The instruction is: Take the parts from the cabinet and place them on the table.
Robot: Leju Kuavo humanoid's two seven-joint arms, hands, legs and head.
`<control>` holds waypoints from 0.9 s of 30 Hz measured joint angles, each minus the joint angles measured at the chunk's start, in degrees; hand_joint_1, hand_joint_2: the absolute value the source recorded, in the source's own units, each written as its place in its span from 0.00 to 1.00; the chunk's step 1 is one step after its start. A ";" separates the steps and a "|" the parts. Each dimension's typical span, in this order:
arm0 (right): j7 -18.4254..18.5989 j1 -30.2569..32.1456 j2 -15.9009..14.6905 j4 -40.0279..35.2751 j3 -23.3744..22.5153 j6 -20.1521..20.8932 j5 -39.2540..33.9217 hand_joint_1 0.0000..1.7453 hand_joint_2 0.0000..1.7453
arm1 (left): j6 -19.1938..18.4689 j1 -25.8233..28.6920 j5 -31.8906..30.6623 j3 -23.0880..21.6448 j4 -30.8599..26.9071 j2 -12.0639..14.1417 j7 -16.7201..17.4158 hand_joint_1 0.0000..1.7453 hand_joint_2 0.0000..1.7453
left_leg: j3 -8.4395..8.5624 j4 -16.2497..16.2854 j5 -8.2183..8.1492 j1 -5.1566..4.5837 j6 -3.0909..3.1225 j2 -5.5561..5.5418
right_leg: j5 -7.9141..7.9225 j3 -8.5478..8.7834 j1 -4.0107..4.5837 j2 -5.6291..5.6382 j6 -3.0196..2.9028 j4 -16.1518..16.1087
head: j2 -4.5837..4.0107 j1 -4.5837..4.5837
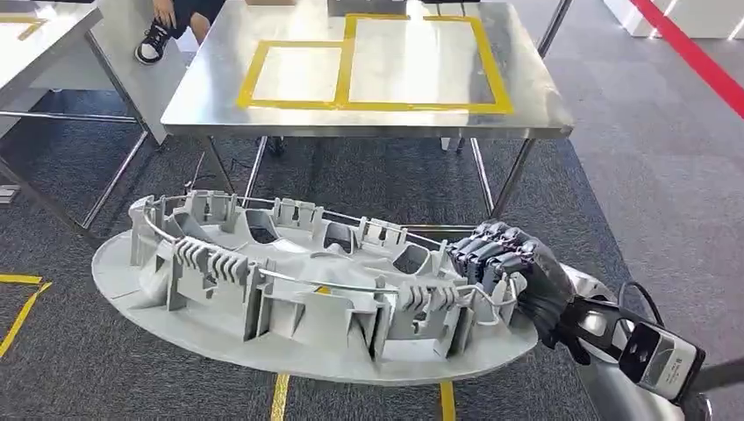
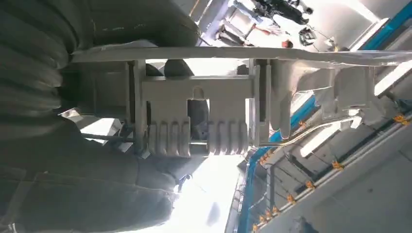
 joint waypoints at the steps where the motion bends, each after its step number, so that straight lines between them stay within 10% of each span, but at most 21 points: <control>1: 0.04 -0.12 0.00 -0.13 -0.09 -0.02 0.00 1.00 1.00 | 0.00 -0.03 0.00 0.00 0.00 -0.04 0.00 0.00 1.00 | 1.13 0.86 0.47 0.04 -0.31 0.04 | -0.17 0.25 -0.01 0.24 -0.45 -0.39 | 0.00 0.11; 3: 0.04 -0.46 -0.11 -0.13 -0.13 0.00 -0.17 1.00 1.00 | 0.02 -0.18 0.00 0.00 -0.04 0.04 0.00 0.00 1.00 | 0.32 2.88 1.13 0.11 -0.76 0.30 | -0.67 2.06 -0.51 0.27 -1.16 -0.79 | 0.00 0.07; 5: 0.04 -1.00 -0.15 -0.13 -0.04 0.02 -0.61 1.00 1.00 | 0.02 -0.40 0.02 0.00 -0.02 -0.15 0.00 0.00 1.00 | -4.15 10.10 1.15 0.30 -1.39 0.36 | -1.58 2.90 -0.52 0.28 -1.75 -0.82 | 0.00 -0.46; 9: -0.02 -0.78 -0.15 -0.11 0.24 0.00 -1.03 1.00 1.00 | 0.17 0.05 0.13 0.00 -0.04 -0.13 0.11 0.00 1.00 | -12.74 17.26 -4.94 0.52 -2.07 0.38 | -3.57 4.88 -0.59 0.34 -1.82 -0.86 | 0.00 -0.41; 13: -0.02 -1.01 -0.15 -0.11 0.18 0.02 -1.40 1.00 1.00 | 0.35 0.20 0.20 0.00 -0.04 -0.11 0.11 0.00 1.00 | -8.59 1.60 7.57 0.54 -1.48 0.62 | -5.59 7.03 -0.70 0.32 -1.11 -0.95 | 0.00 -0.44; 15: -0.02 -1.15 -0.17 -0.13 0.15 0.13 -1.51 1.00 1.00 | 0.54 0.18 0.20 0.00 -0.04 -0.15 0.11 0.00 1.00 | -8.59 2.25 4.01 0.06 -0.81 0.77 | -6.41 7.86 -0.49 0.53 -0.20 -1.24 | 0.00 -0.42; 19: -0.02 -1.00 -0.22 -0.15 -0.11 0.15 -1.38 1.00 1.00 | 0.74 0.42 0.20 0.02 -0.04 -0.20 0.13 0.00 1.00 | -5.46 1.11 5.39 0.57 0.91 0.60 | -5.91 8.27 -0.48 0.50 1.03 2.38 | 0.00 -0.24; 21: -0.07 -1.36 -0.20 -0.17 -0.35 0.44 -1.38 1.00 1.00 | 0.83 0.24 0.20 0.02 -0.04 -0.15 0.13 0.00 1.00 | -5.04 1.13 4.88 0.57 1.24 0.48 | -6.82 3.52 -0.51 0.44 1.36 9.62 | 0.00 0.13; 24: -0.07 -0.98 -0.15 -0.15 -0.39 0.57 -1.22 1.00 1.00 | 0.83 0.46 0.20 0.02 -0.04 -0.15 0.17 0.00 1.00 | -4.32 1.13 3.60 0.46 1.36 0.29 | -12.92 -3.57 -0.48 0.44 1.63 16.40 | 0.00 0.11; 27: -0.07 -0.94 -0.11 -0.15 -0.35 0.68 -1.14 1.00 1.00 | 0.77 0.58 0.20 0.02 -0.04 -0.17 0.17 0.00 1.00 | -2.10 1.13 1.87 0.32 1.18 0.16 | -7.77 -2.22 -0.39 0.43 0.67 7.06 | 0.00 0.15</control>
